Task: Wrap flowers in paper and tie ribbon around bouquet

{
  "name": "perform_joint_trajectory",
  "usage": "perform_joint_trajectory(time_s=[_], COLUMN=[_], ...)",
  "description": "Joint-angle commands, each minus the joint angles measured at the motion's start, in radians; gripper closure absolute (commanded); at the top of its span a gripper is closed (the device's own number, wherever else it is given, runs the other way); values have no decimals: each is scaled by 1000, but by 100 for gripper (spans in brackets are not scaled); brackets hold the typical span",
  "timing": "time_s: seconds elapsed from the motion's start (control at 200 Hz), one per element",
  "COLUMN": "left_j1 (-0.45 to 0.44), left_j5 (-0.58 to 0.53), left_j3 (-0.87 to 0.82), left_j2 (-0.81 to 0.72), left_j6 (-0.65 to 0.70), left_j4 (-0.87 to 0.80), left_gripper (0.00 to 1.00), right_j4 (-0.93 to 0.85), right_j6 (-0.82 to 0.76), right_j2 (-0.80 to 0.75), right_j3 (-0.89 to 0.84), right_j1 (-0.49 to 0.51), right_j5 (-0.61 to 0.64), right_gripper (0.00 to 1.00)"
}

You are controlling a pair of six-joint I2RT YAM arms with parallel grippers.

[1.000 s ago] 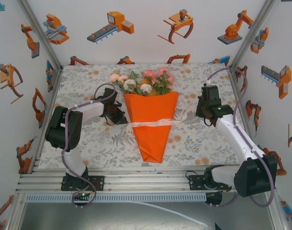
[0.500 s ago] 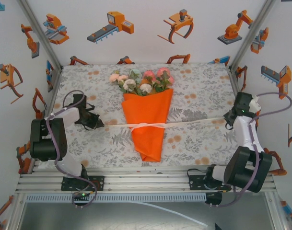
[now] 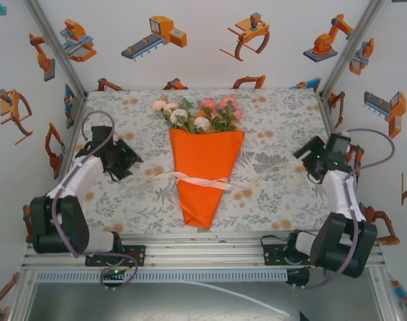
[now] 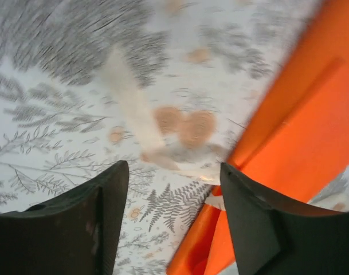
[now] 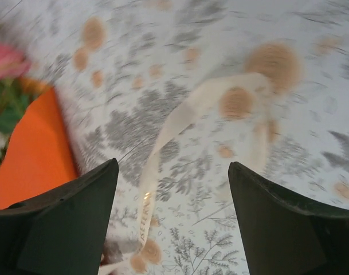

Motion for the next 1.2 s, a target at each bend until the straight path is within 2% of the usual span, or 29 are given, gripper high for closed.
perform_joint_trajectory(time_s=[0.0, 0.045, 0.115, 0.185, 0.235, 0.38, 0.556, 0.636, 0.726, 0.806, 0.941, 1.011, 1.096, 1.192], left_j1=[-151, -235, -377, -484, -502, -490, -422, -408, -403, -401, -398, -395, -392, -391], left_j5=[-86, -90, -145, -265, -273, -182, -53, -31, 1, 43, 86, 80, 78, 76], left_j3=[88, 99, 90, 60, 34, -2, 12, 3, -16, -15, 16, 24, 44, 64], left_j2=[-107, -122, -140, -152, -158, -169, -143, -132, -126, -114, -36, 27, 103, 176], left_j6=[444, 632, 910, 1105, 1196, 1302, 1319, 1320, 1315, 1307, 1302, 1303, 1312, 1322], left_j4=[-20, -24, -50, -63, -60, -38, -85, -89, -51, -32, -51, -31, -6, 37], left_gripper=[33, 30, 25, 21, 20, 16, 11, 8, 6, 2, 3, 3, 3, 0], right_j4=[149, 181, 208, 246, 226, 39, -79, -121, -172, -214, -200, -159, -67, 57], right_j6=[-201, -286, -386, -530, -616, -791, -724, -710, -739, -768, -803, -793, -747, -674], right_j2=[-78, -73, -58, -21, 10, 142, 262, 294, 360, 421, 432, 394, 347, 321], right_j3=[-37, -63, -103, -144, -142, -20, 74, 93, 140, 187, 195, 183, 145, 94], right_j1=[280, 424, 570, 658, 697, 755, 783, 786, 794, 804, 806, 806, 806, 806], right_j5=[-133, -123, -60, -132, -154, -167, -118, -51, -49, -32, -12, -36, -94, -138], right_gripper=[30, 30, 30, 28, 27, 26, 26, 26, 28, 37, 81, 93, 100, 100])
